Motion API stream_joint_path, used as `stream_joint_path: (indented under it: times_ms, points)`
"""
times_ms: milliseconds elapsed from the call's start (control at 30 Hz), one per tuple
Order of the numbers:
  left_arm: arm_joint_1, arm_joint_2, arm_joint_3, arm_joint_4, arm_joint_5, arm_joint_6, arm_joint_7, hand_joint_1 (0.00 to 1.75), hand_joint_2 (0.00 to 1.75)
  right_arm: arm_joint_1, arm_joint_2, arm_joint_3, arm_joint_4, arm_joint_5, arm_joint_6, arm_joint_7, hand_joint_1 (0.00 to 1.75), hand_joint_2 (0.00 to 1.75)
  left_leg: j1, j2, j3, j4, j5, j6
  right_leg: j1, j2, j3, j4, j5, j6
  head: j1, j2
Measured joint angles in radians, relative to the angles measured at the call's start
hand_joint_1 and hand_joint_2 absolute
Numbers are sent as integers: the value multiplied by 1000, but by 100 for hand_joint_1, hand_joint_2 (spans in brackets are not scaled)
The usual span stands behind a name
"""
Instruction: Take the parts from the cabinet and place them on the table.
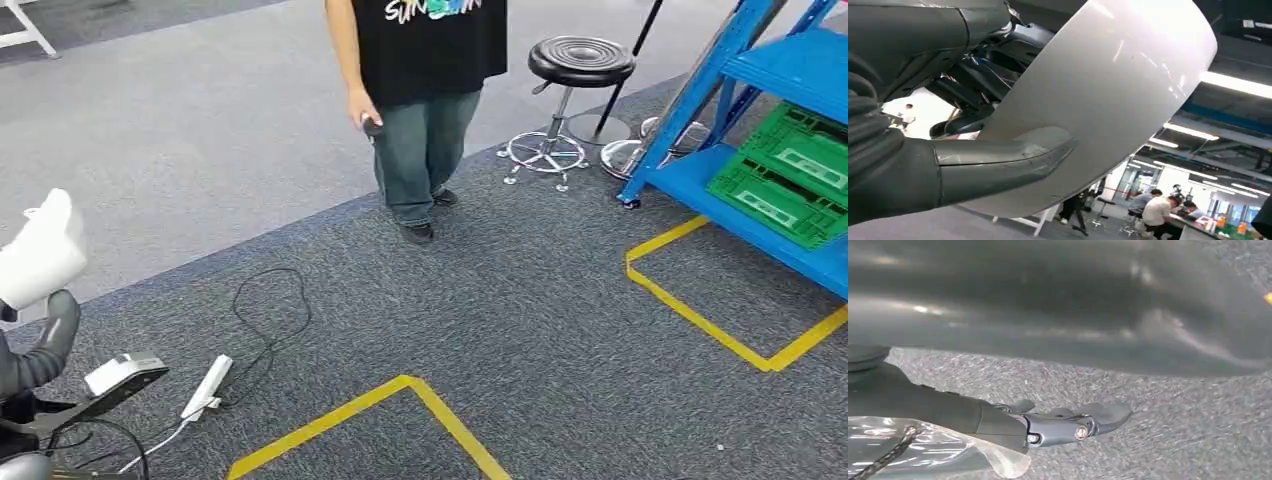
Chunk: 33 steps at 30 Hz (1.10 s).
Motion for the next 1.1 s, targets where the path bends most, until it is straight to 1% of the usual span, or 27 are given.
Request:
stream_joint_path:
  times_ms: [33, 100, 133, 167, 200, 300, 367, 433, 500, 567, 667, 733, 767, 867, 967, 1033, 1100]
  points:
    - [0, 2, 0, 0, 2, 0, -3, 175, 175, -20, 0, 3, 23, -30, 0, -20, 0, 0, 0, 0, 0, 0, 0, 0, 0, 1, 0, 0, 0, 0, 0, 0]
    - [-5, 2, -3, 0, 16, 0, -27, 175, 175, -72, 0, 25, 90, -113, 7, -77, 0, 0, 0, 1, 1, 0, 0, 0, 0, 3, 0, 0, 1, 0, 0, 0]
    - [-11, 0, -4, 0, 23, 0, -35, 175, 175, -99, 0, 33, 112, -146, 12, -93, 0, 0, 0, 1, 1, 0, 0, 0, 0, 3, 0, 0, 1, 0, 0, 0]
    - [-18, -1, -8, 1, 35, 0, -47, 175, 175, -123, -1, 56, 154, -222, 19, -118, 0, 0, 0, 1, 1, 0, 0, 0, 0, 2, 0, 0, 1, 0, 0, 0]
    - [-26, -1, -11, 2, 44, 0, -52, 175, 175, -151, -4, 76, 185, -262, 27, -131, 0, 0, 0, 1, 1, 0, 0, 0, 0, 1, 0, 0, 1, 0, 0, 0]
    - [-60, -3, -34, 7, 85, 0, -67, 175, 175, -238, -25, 172, 287, -387, 61, -183, 0, 0, 0, 1, 1, 0, 0, 0, 0, 2, 0, 0, 1, 0, 0, 0]
    - [-70, -2, -47, 11, 111, 0, -84, 175, 175, -288, -42, 250, 350, -450, 63, -242, 0, 0, 0, 1, 1, 0, 0, 0, 0, 2, 0, 0, 1, 0, 0, 0]
    - [-69, -2, -55, 12, 129, 0, -97, 175, 175, -332, -59, 330, 397, -517, 48, -306, 0, 0, 0, 1, 1, 0, 0, 0, 0, 2, 0, 0, 1, 0, 0, 0]
    - [-69, 0, -61, 12, 129, -2, -97, 175, 175, -373, -77, 412, 437, -574, 19, -366, 0, 0, 0, 1, 1, 0, 0, 0, 0, 2, 1, 0, 0, 0, 0, 0]
    - [-65, 5, -67, 12, 129, 0, -93, 175, 175, -408, -87, 471, 465, -609, 3, -425, 0, 0, 0, 1, 0, 0, 0, 0, 0, 2, 2, 0, 0, 0, 0, 0]
    - [-65, 8, -74, 12, 123, -10, -87, 175, 175, -450, -93, 539, 495, -669, -7, -533, 0, 0, 0, 1, 0, 0, 0, 0, 0, 1, 3, 0, 0, 0, 0, 0]
    - [-65, 9, -76, 11, 115, -24, -82, 175, 175, -475, -96, 563, 500, -699, -13, -604, 0, 0, 0, 1, 0, 0, 0, 0, 0, 2, 11, 0, 1, 0, 0, 0]
    - [-64, 9, -77, 11, 114, -26, -82, 175, 175, -487, -97, 571, 501, -708, -14, -621, 0, 0, 0, 1, 0, 0, 0, 0, 0, 3, 11, 0, 1, 0, 0, 0]
    - [-61, 9, -82, 11, 113, -27, -82, 175, 175, -508, -101, 591, 508, -719, -13, -638, 0, 0, 0, 0, 1, 0, 0, 0, 0, 0, 2, 0, 1, 0, 0, 0]
    - [-57, 11, -87, 11, 113, -27, -82, 175, 175, -518, -103, 602, 514, -727, -10, -645, 0, 0, 0, 0, 1, 0, 0, 0, 0, 0, 2, 0, 0, 0, 0, 0]
    - [-57, 11, -89, 11, 115, -25, -88, 175, 175, -520, -103, 606, 516, -748, 7, -698, 0, 0, 0, 0, 0, 0, 0, 0, 0, 0, 7, 0, 0, 0, 0, 0]
    - [-57, 11, -91, 11, 116, -26, -91, 175, 175, -529, -105, 607, 516, -758, 0, -754, 0, 0, 0, 0, 0, 0, 0, 0, 0, 1, 12, 0, 1, 0, 0, 0]
